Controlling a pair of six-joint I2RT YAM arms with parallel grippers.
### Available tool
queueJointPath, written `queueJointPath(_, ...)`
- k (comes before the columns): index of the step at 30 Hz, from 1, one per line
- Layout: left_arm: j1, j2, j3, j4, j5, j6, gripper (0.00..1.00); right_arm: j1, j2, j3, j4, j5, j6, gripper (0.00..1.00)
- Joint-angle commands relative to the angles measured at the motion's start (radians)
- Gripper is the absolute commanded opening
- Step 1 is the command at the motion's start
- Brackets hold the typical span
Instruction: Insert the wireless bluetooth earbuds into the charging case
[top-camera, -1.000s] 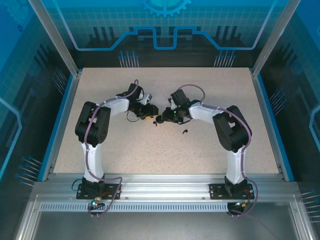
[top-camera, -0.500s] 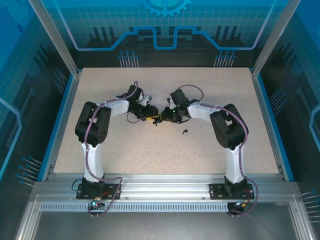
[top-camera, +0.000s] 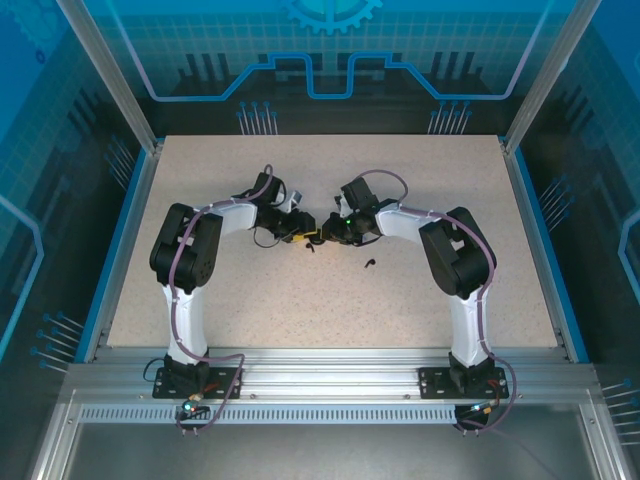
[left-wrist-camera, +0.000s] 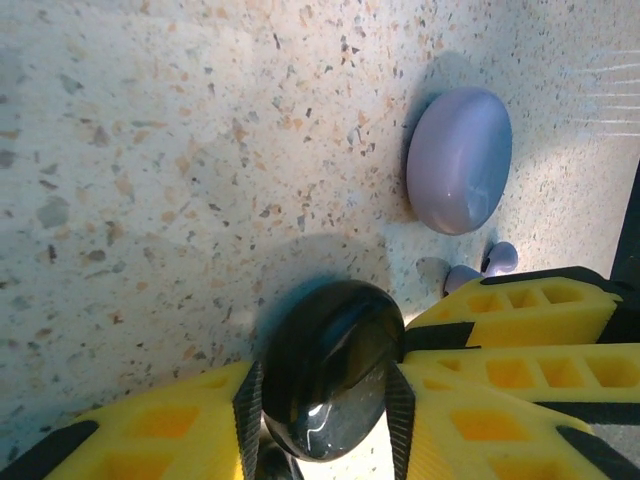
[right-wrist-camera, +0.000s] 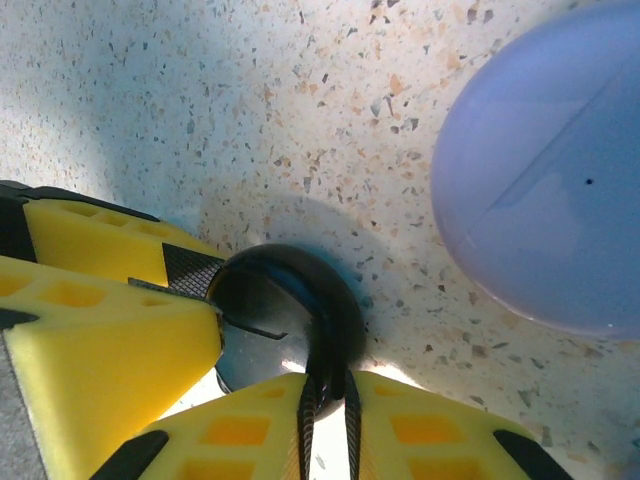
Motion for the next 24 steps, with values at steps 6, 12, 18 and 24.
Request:
queueJointPath(6,-0.009,0.011,-0.02,0.101,0.133,-0.093,0.35,0.007,0.057,0.002,0.034,-0.027,0.035,0.19)
queueJointPath(12,-0.009,0.002,-0.036,0.157,0.158,-0.138,0.33,0.003,0.056,-0.002,0.044,-0.033,0.041,0.18)
queueJointPath(18,-0.009,-0.005,-0.042,0.155,0.169,-0.133,0.35,-0.004,0.058,-0.003,0.058,-0.044,0.046,0.18)
queueJointPath(24,-0.009,-0.002,-0.035,0.109,0.151,-0.096,0.35,-0.007,0.057,-0.002,0.063,-0.05,0.049,0.18)
